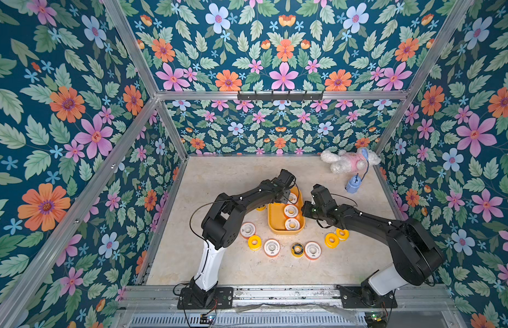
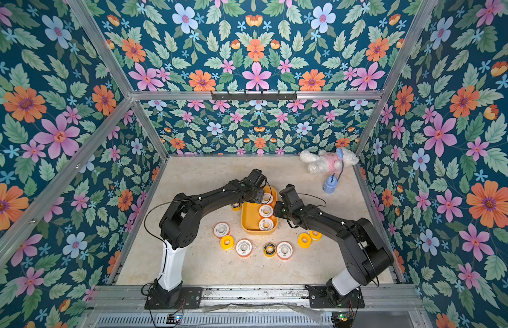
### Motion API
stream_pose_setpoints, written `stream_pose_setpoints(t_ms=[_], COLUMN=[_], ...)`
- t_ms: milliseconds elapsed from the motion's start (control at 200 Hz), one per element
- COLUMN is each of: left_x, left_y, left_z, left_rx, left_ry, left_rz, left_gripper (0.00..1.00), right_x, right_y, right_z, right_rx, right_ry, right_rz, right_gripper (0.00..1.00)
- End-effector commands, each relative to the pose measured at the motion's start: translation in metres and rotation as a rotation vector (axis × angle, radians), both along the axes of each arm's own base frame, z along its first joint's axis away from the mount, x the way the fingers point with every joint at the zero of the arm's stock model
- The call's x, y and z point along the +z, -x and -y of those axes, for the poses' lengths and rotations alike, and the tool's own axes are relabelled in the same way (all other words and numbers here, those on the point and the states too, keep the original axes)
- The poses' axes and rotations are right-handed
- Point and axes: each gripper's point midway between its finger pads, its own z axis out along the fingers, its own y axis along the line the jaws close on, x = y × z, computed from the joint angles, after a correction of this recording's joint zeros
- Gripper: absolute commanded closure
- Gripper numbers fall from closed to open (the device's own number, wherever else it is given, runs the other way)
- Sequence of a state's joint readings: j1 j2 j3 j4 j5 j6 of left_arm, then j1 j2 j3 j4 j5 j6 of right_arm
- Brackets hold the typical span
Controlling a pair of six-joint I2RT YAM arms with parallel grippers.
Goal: Put the sealing tape into the storage box
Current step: Place the sealing tape in the storage box, then pick up the sealing tape at the center of the board.
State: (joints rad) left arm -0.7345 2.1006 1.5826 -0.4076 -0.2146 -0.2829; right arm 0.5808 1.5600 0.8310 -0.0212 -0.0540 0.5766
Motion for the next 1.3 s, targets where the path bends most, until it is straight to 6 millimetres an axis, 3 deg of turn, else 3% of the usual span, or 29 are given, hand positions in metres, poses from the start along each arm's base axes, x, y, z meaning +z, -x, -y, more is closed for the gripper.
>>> stream_pose_setpoints(t_ms=[0,150,315,460,560,720,965,1295], left_x=[0.002,0.019,0.062,0.095,0.107,0.117,0.114,0.113], left_y=[0.003,0.006,0.013,0.028,0.040,0.057,0.076,0.095], left_z=[-0.010,-0.008,-0.007,-0.018,-0.030,-0.050,-0.082,-0.112], left_rx=[0.016,0.017,0.012,0.031,0.049,0.090,0.168,0.232], left_ry=[-0.038,0.001,0.101,0.204,0.253,0.298,0.341,0.356], left_rz=[-0.004,0.010,0.063,0.111,0.115,0.118,0.112,0.126], left_gripper=[0.36,0.40,0.39,0.36,0.36,0.36,0.35,0.34], right_x=[-0.009,-0.005,0.005,0.021,0.029,0.040,0.052,0.038], right_y=[0.009,0.008,0.007,0.008,0.012,0.025,0.061,0.113], right_z=[0.006,0.007,0.009,0.012,0.014,0.014,0.000,-0.018], right_rx=[0.001,-0.003,-0.002,0.009,0.029,0.085,0.213,0.355], right_ry=[0.035,0.033,0.034,0.033,0.033,0.018,0.033,0.074], right_rz=[-0.045,-0.034,-0.001,0.047,0.068,0.090,0.134,0.105], right_gripper=[0.86,0.86,0.84,0.81,0.77,0.74,0.69,0.61])
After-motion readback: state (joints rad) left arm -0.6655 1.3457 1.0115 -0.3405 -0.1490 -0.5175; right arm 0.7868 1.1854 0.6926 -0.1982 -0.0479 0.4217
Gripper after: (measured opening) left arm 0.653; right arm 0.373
